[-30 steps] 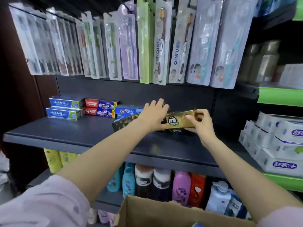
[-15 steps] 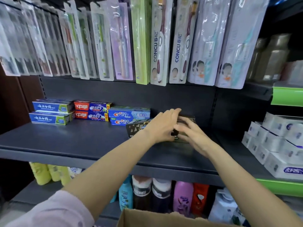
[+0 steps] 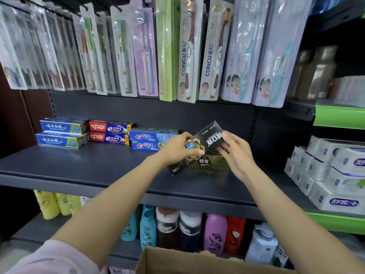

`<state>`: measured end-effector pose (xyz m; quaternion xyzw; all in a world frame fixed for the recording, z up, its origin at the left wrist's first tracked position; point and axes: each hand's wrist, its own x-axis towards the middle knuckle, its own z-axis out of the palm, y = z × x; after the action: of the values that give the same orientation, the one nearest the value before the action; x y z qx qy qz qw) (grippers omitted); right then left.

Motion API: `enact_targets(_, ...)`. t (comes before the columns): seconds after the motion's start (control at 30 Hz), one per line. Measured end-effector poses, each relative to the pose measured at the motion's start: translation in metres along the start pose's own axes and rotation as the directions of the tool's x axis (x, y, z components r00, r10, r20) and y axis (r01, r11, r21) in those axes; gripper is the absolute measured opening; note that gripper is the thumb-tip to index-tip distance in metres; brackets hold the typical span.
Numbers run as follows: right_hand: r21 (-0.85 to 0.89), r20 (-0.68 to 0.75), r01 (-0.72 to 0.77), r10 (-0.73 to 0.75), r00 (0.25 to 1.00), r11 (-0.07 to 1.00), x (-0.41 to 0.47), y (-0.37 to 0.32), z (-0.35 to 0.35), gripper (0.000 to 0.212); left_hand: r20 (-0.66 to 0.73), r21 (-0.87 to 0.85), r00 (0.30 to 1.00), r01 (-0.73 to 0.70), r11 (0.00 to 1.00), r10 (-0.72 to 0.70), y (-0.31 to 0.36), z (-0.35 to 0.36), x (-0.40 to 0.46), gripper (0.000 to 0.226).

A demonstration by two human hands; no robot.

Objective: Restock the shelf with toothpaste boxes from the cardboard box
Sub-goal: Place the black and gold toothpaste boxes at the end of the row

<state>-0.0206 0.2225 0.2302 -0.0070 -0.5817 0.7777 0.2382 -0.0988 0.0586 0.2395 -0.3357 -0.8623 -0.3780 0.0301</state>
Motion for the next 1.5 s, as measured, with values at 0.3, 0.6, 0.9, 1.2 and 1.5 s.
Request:
enact_targets(0.3, -0.386, 0.212, -0.173, 0.27, 0.939, 0.906, -0.002, 0.017, 0.016, 0.034, 0.067, -0.774, 0.926, 0.283, 0.567, -0.371, 0.013, 0.02, 0.029, 0.038)
enact_targets(0.6, -0.915, 0.232, 0.232, -0.04, 0.972, 0.329, 0.093, -0.021, -0.015, 0.044, -0.343, -0.106, 0.924, 0.143, 0.984, -0.171, -0.026, 0.004, 0.06, 0.081)
enact_targets(0.9, -0.97, 0.241, 0.24, -0.112, 0.964, -0.023, 0.156, 0.025, -0.025, 0.043, -0.052, 0.552, 0.999, 0.017, 0.834, 0.014, -0.045, 0.017, 0.112, 0.067)
enact_targets(1.2, -0.977, 0.176, 0.17, -0.038, 0.984, -0.127, 0.149, 0.041, -0.027, 0.055, -0.054, 0.515, 0.998, 0.015, 0.857, 0.015, -0.044, 0.024, 0.114, 0.064)
enact_targets(1.5, -0.865, 0.064, 0.1, -0.09, 0.994, 0.492, 0.072, 0.005, -0.033, 0.033, -0.107, 0.406, 0.994, 0.012, 0.914, 0.035, 0.007, 0.037, 0.072, 0.041)
